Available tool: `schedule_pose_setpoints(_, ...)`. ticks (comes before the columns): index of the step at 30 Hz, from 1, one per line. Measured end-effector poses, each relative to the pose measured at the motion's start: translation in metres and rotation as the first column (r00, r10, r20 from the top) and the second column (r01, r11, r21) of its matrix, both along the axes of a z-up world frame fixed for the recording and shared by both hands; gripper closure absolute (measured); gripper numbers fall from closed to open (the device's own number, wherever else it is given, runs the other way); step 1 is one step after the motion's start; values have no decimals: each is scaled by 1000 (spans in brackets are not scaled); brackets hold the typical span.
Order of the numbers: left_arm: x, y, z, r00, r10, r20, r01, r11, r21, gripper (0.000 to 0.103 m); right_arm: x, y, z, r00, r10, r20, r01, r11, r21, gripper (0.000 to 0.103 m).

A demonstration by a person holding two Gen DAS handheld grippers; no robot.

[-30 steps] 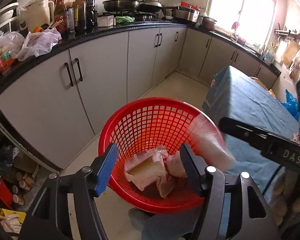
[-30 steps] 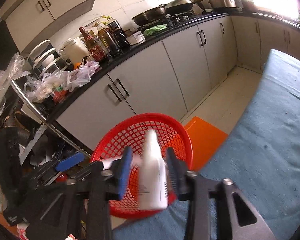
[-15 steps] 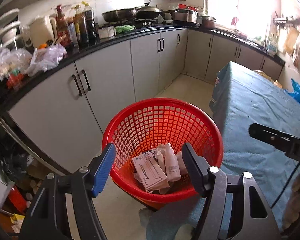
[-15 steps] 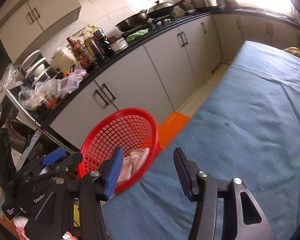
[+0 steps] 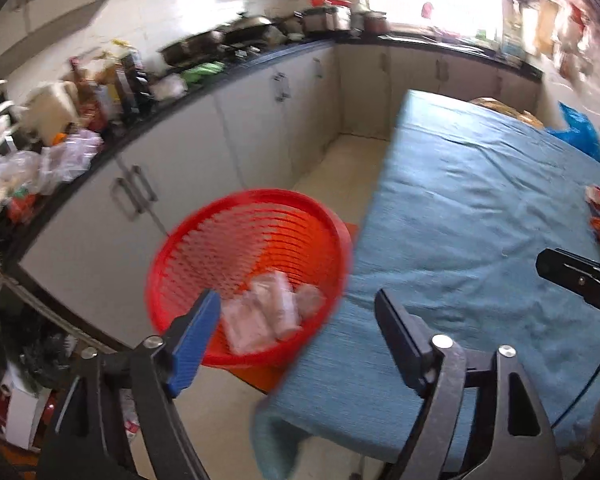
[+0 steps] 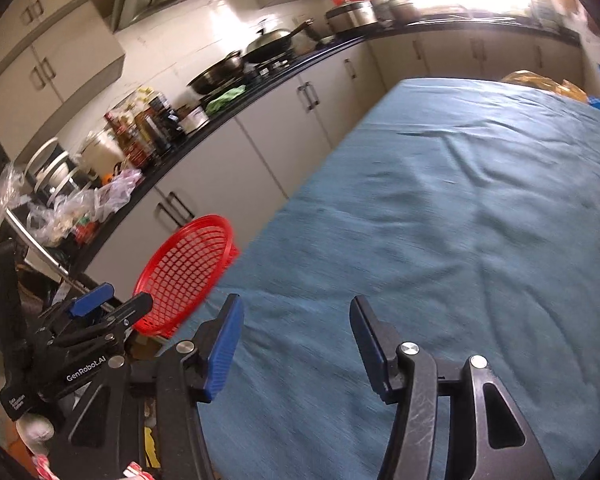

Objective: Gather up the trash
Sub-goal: 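Move both tools back toward the table, then grasp the red snack bag with the left tool while the right tool grasps the clear plastic cup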

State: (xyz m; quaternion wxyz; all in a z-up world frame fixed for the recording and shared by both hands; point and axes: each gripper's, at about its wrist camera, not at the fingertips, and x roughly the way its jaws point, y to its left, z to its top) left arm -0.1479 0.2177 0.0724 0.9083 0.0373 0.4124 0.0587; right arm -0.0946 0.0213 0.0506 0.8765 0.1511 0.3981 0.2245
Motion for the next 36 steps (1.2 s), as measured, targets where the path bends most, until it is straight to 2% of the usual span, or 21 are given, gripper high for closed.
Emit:
schedule_pose_setpoints(4,0,-29,-4,995,-96,-38,92,992,-82,22,-19,-44,-5,997,-82,-6,82,997,13,41)
schedule_pose_setpoints(6,0,-49,-4,988,-152,-43,147,984,-99,22,-26,-63,-7,993,-116,-10,116,993,17,41)
schedule_pose_setpoints(14,-4,-129,2,940,-337,-46,333,939,-87,22,-72,-169,-16,954,-300,-12,300,954,-4,35)
schedule_pose_setpoints(20,12,-198,10,883,-468,-38,466,883,-47,22,-97,-241,-14,901,-433,-12,433,901,14,31)
schedule_pose_setpoints(25,36,-263,13,797,-603,-25,600,797,-72,22,-105,-289,-15,844,-536,-21,536,843,42,21)
schedule_pose_setpoints(27,51,-294,9,757,-653,-29,650,757,-73,22,-102,-298,-17,837,-546,-36,547,835,57,20)
schedule_pose_setpoints(29,65,-316,3,733,-679,-36,677,734,-63,22,-94,-305,-19,829,-556,-58,559,826,74,20)
schedule_pose_setpoints(32,82,-349,-7,695,-718,-42,718,696,-32,22,-81,-310,-23,825,-559,-84,565,819,99,20)
schedule_pose_setpoints(36,101,-386,-23,641,-766,-57,767,638,66,22,-69,-318,-31,825,-552,-122,565,813,143,20)
